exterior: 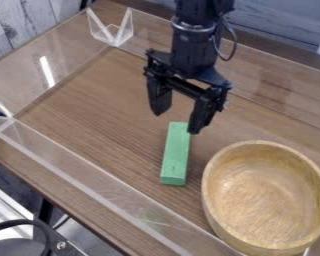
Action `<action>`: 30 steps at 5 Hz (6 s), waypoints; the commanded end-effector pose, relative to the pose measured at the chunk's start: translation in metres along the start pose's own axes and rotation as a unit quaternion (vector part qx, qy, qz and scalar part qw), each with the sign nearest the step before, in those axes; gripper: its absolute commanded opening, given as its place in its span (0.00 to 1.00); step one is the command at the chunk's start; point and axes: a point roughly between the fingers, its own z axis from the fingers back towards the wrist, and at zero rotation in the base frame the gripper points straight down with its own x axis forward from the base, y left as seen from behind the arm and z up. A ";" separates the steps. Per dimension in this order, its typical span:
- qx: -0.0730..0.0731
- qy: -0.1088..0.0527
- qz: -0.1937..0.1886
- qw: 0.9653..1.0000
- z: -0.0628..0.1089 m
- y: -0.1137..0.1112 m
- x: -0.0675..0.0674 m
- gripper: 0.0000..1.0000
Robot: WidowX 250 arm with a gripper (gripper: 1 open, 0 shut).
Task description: Put the green block in the brown bowl
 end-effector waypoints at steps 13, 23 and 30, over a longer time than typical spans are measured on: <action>-0.001 0.003 0.035 0.999 -0.041 0.000 0.003 1.00; 0.000 0.023 0.055 0.998 -0.067 0.003 0.009 1.00; 0.001 0.035 0.073 0.997 -0.067 0.006 0.011 1.00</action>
